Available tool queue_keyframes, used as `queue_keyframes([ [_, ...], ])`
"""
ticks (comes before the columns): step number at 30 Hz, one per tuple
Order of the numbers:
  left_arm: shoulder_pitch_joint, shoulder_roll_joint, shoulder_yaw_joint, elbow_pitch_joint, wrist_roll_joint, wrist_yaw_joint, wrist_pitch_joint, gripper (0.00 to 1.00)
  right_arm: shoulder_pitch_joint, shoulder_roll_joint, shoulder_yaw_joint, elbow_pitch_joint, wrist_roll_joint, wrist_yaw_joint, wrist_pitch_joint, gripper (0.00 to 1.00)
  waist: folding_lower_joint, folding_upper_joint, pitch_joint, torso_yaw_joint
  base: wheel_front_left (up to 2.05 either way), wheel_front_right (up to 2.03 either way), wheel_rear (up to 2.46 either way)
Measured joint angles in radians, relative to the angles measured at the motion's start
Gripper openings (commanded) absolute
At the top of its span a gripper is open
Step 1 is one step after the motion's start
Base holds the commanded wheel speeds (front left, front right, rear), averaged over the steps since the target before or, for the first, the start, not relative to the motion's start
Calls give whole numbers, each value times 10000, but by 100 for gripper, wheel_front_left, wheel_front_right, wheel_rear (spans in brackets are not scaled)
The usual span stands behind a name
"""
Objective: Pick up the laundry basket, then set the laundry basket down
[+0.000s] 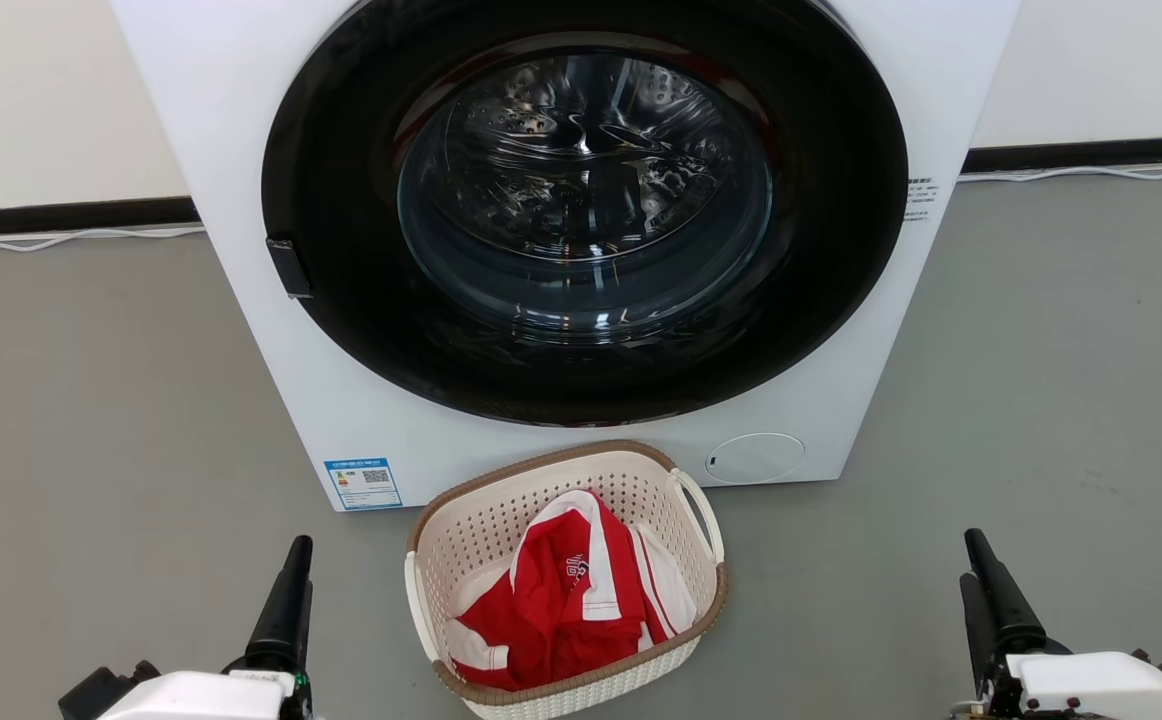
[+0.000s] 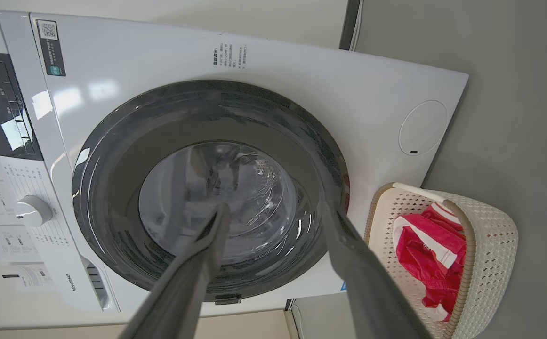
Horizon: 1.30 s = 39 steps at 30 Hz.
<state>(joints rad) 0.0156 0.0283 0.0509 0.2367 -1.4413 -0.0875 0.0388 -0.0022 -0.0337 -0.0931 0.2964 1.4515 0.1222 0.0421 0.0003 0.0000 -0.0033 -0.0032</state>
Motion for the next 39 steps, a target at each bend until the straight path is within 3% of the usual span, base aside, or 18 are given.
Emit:
queue_keyframes([
  [21, 190, 46, -606, -798, 3963, 625, -610, 100, 17, -12, 355, -683, -3342, 0, -558, 100, -1, 0, -28, -19, 0, 0, 0],
  [39, 424, 428, -1262, -1244, 6537, 1369, -1087, 100, 174, -19, 694, -884, -5628, 6, -1101, 100, -2, 0, -60, -60, 0, 0, 0],
])
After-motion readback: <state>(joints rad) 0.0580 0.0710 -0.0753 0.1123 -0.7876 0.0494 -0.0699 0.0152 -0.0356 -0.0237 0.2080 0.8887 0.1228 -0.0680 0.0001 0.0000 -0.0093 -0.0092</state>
